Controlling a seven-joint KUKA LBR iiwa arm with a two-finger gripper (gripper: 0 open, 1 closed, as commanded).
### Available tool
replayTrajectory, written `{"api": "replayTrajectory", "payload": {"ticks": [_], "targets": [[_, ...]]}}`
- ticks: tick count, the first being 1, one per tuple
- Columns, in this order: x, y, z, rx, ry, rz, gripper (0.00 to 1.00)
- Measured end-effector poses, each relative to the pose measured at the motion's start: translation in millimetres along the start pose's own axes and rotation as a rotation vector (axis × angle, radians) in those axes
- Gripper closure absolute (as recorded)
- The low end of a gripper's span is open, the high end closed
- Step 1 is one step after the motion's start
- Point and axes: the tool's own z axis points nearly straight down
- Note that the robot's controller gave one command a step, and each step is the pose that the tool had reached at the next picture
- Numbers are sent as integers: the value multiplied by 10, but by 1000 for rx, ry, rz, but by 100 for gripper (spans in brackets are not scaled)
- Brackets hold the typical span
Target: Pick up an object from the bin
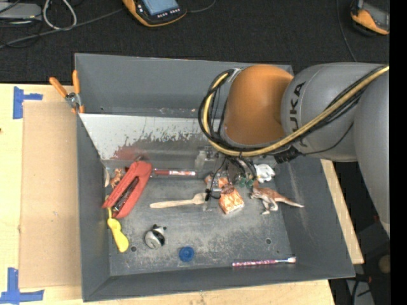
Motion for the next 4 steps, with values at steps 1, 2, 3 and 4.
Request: {"api": "replayTrajectory", "payload": {"ticks": [1,2,3,4], "targets": [[153,21,764,0,9,-5,0],[154,124,726,-1,-5,59,0],[138,47,730,-1,1,9,0],[147,114,730,-1,-3,42,0]]}}
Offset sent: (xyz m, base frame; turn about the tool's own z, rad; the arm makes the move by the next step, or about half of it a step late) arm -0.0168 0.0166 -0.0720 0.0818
